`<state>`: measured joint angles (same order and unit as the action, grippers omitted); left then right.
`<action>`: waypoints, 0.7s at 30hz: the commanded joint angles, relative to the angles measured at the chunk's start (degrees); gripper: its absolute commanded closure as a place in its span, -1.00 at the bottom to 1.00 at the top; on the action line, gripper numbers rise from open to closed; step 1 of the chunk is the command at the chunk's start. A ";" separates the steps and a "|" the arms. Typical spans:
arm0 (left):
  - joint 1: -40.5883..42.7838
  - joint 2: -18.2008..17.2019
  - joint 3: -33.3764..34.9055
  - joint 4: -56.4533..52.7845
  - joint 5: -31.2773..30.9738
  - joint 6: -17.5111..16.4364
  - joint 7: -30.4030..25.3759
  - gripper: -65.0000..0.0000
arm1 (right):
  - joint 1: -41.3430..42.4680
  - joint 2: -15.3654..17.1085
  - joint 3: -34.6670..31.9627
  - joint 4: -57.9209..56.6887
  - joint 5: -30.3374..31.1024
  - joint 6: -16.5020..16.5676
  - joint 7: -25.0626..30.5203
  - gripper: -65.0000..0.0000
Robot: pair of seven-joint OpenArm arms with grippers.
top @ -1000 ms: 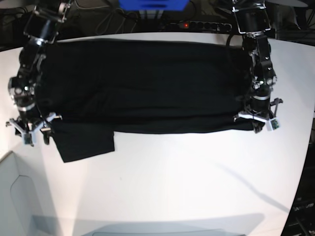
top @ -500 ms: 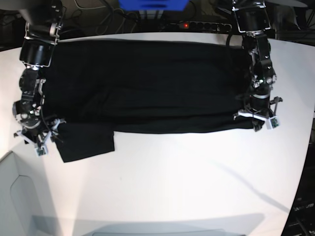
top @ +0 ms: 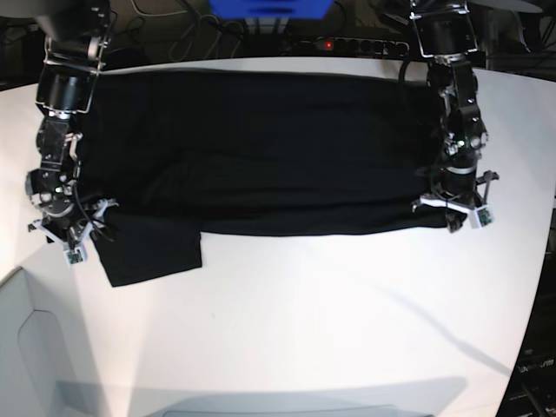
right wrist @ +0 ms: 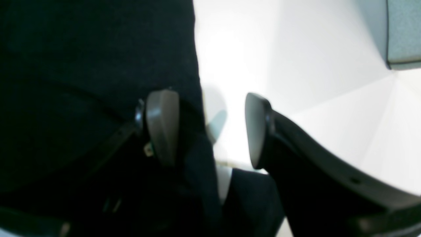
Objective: Fold the T-shirt properly
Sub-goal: 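Hold the hem corners with both grippers and adjust the fold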
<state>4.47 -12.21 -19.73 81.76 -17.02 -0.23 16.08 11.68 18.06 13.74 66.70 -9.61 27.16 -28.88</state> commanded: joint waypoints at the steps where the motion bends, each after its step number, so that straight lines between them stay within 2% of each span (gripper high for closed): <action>1: -0.65 -0.67 -0.19 1.10 -0.08 -0.08 -1.61 1.00 | 0.49 0.53 0.11 0.42 -0.02 0.05 -0.52 0.06; 3: -0.65 -0.67 -0.19 1.10 -0.08 -0.08 -1.61 1.00 | 0.49 0.53 0.11 0.34 -0.02 1.02 -0.61 0.19; 6: -0.65 -0.67 -0.19 1.10 -0.08 -0.08 -1.61 1.00 | 0.67 0.53 0.11 0.07 -0.02 6.21 -0.61 0.48; 8: -0.65 -0.67 -0.19 1.10 -0.08 -0.08 -1.61 1.00 | 0.93 0.53 0.11 -1.33 -0.02 6.56 -0.61 0.66; 14: -0.29 -0.67 -0.27 1.19 -0.08 -0.08 -1.61 1.00 | 1.02 0.62 0.46 -3.88 -0.02 6.56 -0.61 0.98; 17: -0.38 -0.67 -0.27 1.19 -0.08 -0.08 -1.70 1.00 | 1.02 0.53 0.55 -2.92 0.16 6.73 -0.52 1.00; 21: -0.38 -0.67 -0.27 1.19 -0.08 -0.08 -1.70 1.00 | 0.49 0.35 1.43 4.12 0.24 6.82 -0.26 1.00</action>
<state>4.91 -12.21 -19.73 81.76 -17.04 -0.23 16.03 10.72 17.45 14.72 69.41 -9.91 33.34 -30.72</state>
